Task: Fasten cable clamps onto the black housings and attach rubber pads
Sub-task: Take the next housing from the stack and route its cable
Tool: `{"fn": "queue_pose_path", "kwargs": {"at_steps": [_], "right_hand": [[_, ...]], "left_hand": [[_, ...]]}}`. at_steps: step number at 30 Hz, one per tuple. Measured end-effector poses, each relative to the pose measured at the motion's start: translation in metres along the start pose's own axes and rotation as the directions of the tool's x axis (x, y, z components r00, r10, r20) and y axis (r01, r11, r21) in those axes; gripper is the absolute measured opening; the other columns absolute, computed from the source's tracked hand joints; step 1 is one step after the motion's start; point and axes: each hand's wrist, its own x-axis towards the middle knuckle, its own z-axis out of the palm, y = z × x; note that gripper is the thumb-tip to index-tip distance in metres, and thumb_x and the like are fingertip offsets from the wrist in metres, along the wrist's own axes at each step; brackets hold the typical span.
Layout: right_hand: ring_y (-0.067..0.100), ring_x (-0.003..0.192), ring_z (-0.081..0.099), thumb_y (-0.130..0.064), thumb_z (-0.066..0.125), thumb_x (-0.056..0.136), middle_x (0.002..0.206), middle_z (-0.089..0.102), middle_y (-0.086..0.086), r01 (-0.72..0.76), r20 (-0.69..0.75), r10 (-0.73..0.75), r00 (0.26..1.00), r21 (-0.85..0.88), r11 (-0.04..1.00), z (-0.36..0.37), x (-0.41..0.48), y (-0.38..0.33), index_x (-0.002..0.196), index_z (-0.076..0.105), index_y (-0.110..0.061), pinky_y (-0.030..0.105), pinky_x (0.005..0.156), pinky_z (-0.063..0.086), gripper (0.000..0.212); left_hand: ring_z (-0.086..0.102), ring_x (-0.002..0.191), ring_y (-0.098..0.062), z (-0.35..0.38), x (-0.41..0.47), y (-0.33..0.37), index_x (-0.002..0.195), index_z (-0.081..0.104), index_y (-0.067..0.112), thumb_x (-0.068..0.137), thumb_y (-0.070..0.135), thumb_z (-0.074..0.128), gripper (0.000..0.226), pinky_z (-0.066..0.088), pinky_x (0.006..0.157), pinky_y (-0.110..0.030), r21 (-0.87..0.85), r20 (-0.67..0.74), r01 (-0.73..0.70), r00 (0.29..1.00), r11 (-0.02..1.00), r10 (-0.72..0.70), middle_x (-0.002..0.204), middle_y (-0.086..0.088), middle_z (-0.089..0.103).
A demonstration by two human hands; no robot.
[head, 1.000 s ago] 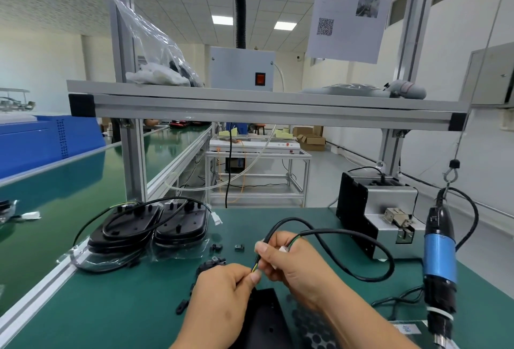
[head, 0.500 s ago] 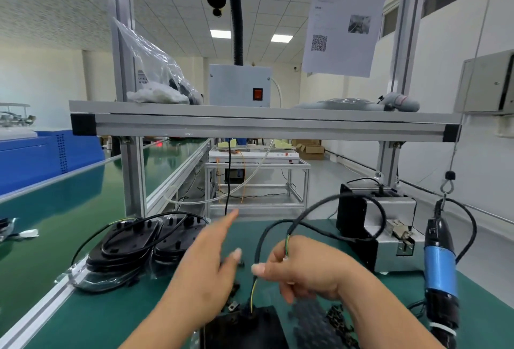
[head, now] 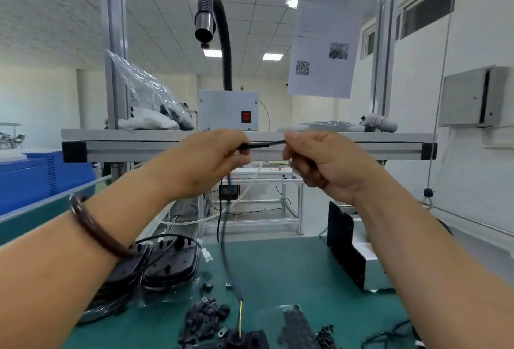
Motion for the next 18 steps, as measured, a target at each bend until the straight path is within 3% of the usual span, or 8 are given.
{"fn": "queue_pose_path", "kwargs": {"at_steps": [2, 7, 11, 15, 18], "right_hand": [[0.008, 0.04, 0.031, -0.044, 0.068, 0.079, 0.047, 0.046, -0.003, 0.017, -0.141, -0.006, 0.99, 0.071, 0.997, 0.003, 0.011, 0.005, 0.073, 0.066, -0.012, 0.017, 0.037, 0.026, 0.032], [0.007, 0.039, 0.032, -0.029, 0.067, 0.09, 0.047, 0.046, -0.005, 0.06, -0.291, -0.035, 0.956, 0.078, 0.995, 0.014, 0.028, 0.015, 0.07, 0.065, -0.013, 0.017, 0.038, 0.027, 0.026], [0.007, 0.038, 0.03, -0.031, 0.068, 0.089, 0.046, 0.044, -0.005, 0.09, -0.329, -0.063, 0.942, 0.065, 0.994, 0.01, 0.032, 0.012, 0.063, 0.065, -0.016, 0.021, 0.043, 0.028, 0.03], [0.009, 0.04, 0.029, -0.032, 0.066, 0.09, 0.046, 0.042, -0.005, 0.084, -0.35, -0.072, 0.934, 0.021, 0.996, 0.004, 0.028, 0.015, 0.065, 0.065, -0.015, 0.028, 0.056, 0.03, 0.03], [0.009, 0.042, 0.03, -0.032, 0.065, 0.091, 0.048, 0.043, -0.005, 0.084, -0.341, -0.089, 0.936, -0.031, 0.996, -0.004, 0.023, 0.015, 0.069, 0.066, -0.014, 0.022, 0.047, 0.029, 0.028]], "left_hand": [[0.047, 0.071, -0.009, -0.001, 0.0, -0.007, 0.087, 0.045, 0.031, 0.086, 0.059, 0.018, 0.039, 0.034, 0.061, -0.023, 0.009, -0.053, 0.047, 0.997, 0.999, -0.047, 0.074, 0.018, 0.046], [0.049, 0.067, -0.013, 0.001, 0.004, -0.016, 0.08, 0.041, 0.032, 0.089, 0.059, 0.01, 0.042, 0.034, 0.054, -0.027, 0.29, -0.174, 0.088, 0.984, 0.953, -0.037, 0.067, 0.017, 0.041], [0.056, 0.066, -0.018, -0.005, 0.008, -0.022, 0.086, 0.052, 0.025, 0.09, 0.058, 0.008, 0.055, 0.049, 0.059, -0.032, 0.37, -0.194, 0.095, 0.981, 0.924, -0.023, 0.073, 0.009, 0.055], [0.054, 0.064, -0.019, -0.003, 0.006, -0.021, 0.079, 0.044, 0.026, 0.091, 0.057, 0.011, 0.047, 0.048, 0.056, -0.03, 0.405, -0.159, 0.076, 0.987, 0.911, -0.011, 0.07, 0.01, 0.052], [0.053, 0.063, -0.018, -0.004, 0.006, -0.02, 0.084, 0.05, 0.025, 0.091, 0.055, 0.012, 0.049, 0.044, 0.054, -0.029, 0.417, -0.152, 0.057, 0.988, 0.907, 0.008, 0.069, 0.01, 0.05]]}}
